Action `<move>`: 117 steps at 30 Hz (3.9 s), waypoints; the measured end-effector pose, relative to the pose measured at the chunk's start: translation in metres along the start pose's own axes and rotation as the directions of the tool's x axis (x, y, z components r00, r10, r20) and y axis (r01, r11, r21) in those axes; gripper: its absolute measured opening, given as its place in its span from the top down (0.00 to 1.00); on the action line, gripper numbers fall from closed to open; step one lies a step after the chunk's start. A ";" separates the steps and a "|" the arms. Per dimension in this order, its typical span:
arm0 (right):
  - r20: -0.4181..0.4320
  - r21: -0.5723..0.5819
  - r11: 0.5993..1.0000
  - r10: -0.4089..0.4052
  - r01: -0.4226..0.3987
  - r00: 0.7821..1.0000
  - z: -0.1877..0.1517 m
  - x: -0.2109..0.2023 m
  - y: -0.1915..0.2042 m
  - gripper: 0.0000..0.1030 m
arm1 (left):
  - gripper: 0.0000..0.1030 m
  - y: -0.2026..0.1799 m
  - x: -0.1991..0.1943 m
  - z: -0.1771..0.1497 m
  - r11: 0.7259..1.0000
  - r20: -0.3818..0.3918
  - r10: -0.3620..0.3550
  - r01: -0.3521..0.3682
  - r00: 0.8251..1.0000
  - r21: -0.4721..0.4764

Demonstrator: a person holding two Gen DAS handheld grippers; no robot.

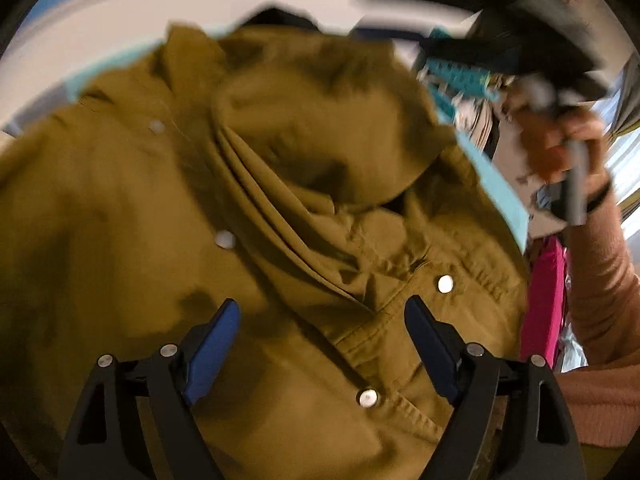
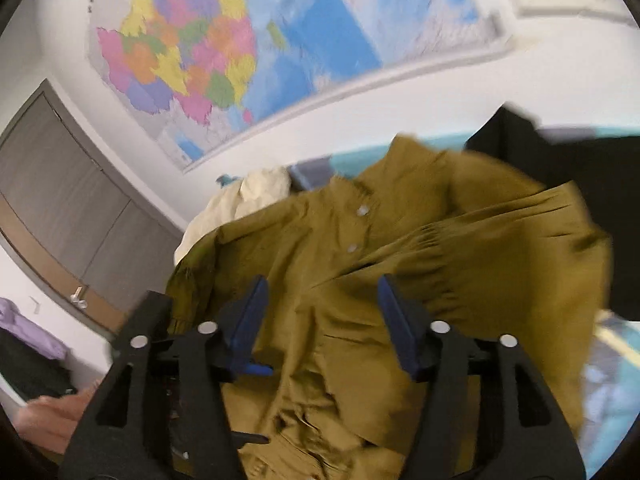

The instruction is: Fold large clothes

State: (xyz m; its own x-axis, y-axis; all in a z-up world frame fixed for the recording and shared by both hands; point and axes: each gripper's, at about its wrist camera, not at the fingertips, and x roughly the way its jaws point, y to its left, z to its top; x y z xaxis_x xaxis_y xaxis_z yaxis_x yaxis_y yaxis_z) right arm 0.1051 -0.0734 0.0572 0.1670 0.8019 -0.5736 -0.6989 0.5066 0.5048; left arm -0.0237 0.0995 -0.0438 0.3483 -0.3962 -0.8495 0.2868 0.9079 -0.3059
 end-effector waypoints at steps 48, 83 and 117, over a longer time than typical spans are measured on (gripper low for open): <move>0.057 0.346 0.920 -0.217 0.184 0.975 -0.048 -0.019 -0.180 0.95 | 0.70 0.117 -0.077 0.046 0.906 0.041 0.419 -0.414 0.907 -0.092; -0.333 -0.285 0.888 0.262 -0.362 0.906 -0.096 0.115 0.134 0.24 | 0.32 0.123 -0.192 -0.075 0.864 0.280 0.475 -0.382 0.834 -0.327; -0.227 -0.245 0.967 -0.129 0.072 0.965 0.022 0.046 0.015 0.58 | 0.30 0.091 -0.158 -0.066 0.921 0.292 0.373 -0.315 0.881 -0.228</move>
State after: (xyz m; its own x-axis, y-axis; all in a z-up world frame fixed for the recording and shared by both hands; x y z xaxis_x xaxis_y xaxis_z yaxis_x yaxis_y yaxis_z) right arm 0.1179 -0.0218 0.0526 0.0935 0.6367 -0.7654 -0.8340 0.4700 0.2891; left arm -0.1114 0.2536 0.0341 0.6744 -0.0501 -0.7367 -0.0487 0.9925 -0.1121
